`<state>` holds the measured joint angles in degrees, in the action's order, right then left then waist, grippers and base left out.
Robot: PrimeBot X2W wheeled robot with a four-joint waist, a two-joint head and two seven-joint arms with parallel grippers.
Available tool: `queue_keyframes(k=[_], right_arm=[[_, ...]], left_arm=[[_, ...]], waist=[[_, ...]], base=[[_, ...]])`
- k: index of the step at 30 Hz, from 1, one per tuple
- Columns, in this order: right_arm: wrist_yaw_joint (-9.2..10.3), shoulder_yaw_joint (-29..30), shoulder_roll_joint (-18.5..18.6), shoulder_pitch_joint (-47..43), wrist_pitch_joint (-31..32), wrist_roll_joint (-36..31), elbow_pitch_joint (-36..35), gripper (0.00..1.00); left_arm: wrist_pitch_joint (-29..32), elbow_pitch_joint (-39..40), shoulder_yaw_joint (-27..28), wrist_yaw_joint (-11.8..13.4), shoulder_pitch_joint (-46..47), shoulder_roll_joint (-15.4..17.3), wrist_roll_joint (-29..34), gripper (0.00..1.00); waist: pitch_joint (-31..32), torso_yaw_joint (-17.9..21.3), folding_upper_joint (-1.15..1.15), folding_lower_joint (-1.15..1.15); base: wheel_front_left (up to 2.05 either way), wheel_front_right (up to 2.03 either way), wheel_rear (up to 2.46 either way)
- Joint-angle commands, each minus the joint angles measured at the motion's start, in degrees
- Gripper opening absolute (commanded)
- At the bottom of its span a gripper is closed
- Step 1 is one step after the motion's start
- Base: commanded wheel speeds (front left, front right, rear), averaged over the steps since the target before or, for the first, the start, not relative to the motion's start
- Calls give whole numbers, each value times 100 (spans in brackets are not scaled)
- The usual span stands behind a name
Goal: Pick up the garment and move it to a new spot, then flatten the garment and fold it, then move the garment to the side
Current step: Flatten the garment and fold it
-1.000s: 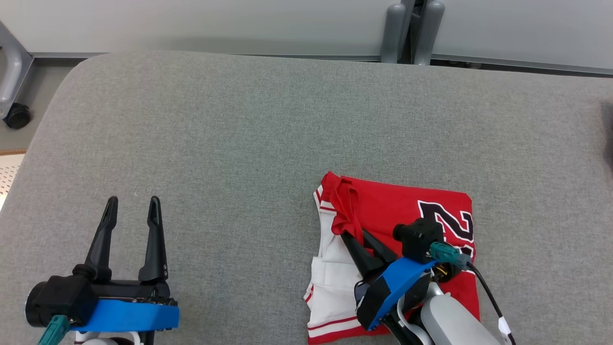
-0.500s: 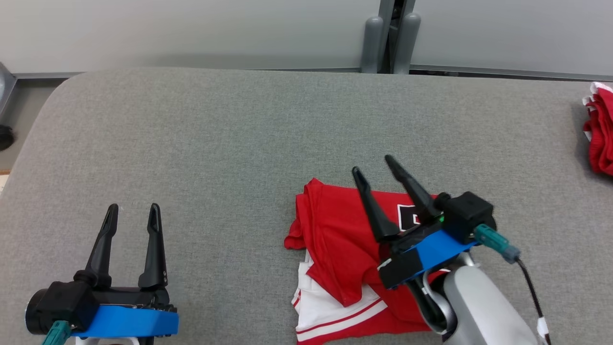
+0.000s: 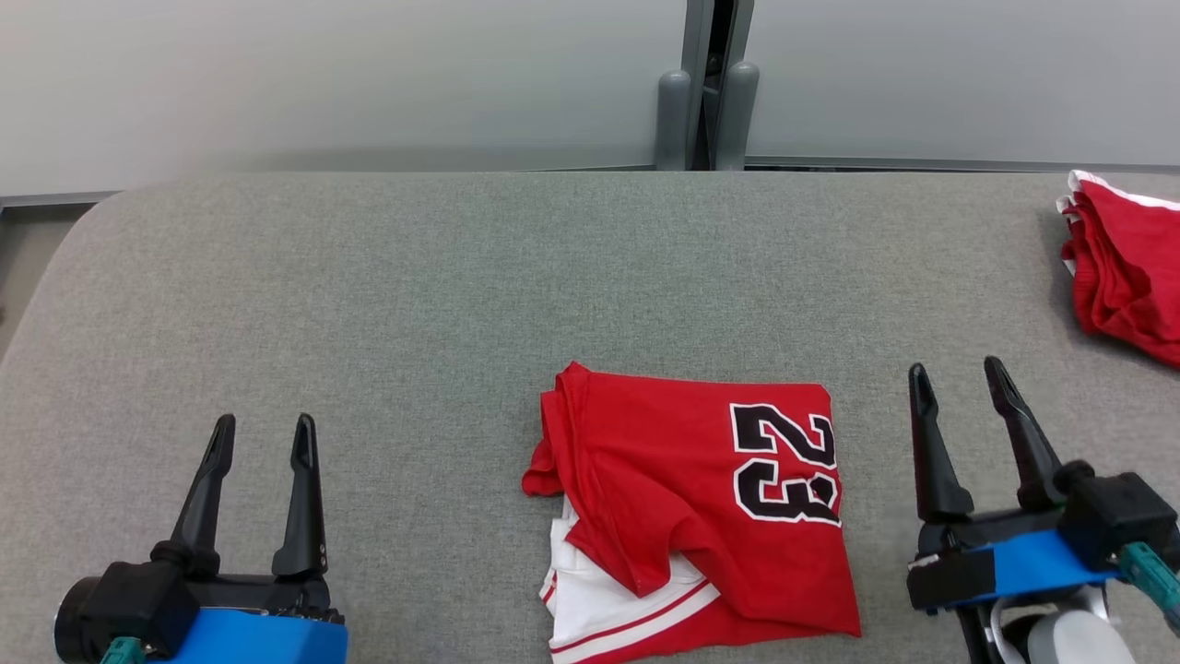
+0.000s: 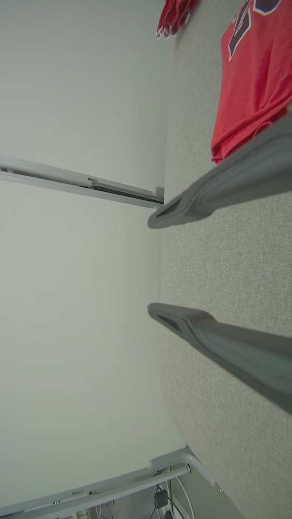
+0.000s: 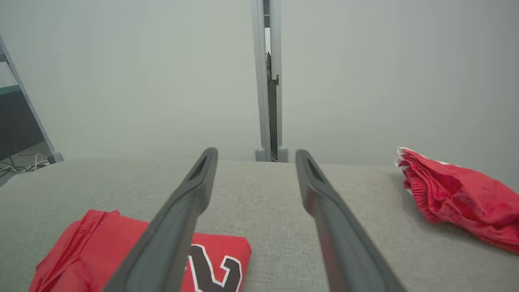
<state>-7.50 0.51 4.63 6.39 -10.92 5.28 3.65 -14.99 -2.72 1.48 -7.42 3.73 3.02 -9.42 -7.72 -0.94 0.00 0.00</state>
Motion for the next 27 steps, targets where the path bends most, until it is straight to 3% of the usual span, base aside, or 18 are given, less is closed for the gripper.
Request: queue_keyframes(k=[1,14,26,27], right_arm=[[2,36,-16,-130,-31,-13,-60,100],[2,266,-168,-684,49,-78,-331,100],[2,-110,-176,-587,141,-120,-85,100],[2,-158,-174,-577,164,-102,-44,49]], left_arm=[[-26,26,5,-7,-77,14,38,100],[-26,-4,-14,-3,-195,54,50,100],[-26,-13,-42,-3,-212,47,40,100],[-26,-12,-44,-2,-209,45,35,100]], waist=[[18,7,0,0],[122,-18,0,0],[140,-127,0,0],[133,-137,0,0]], base=[[0,0,0],[0,0,0],[0,0,0],[0,0,0]])
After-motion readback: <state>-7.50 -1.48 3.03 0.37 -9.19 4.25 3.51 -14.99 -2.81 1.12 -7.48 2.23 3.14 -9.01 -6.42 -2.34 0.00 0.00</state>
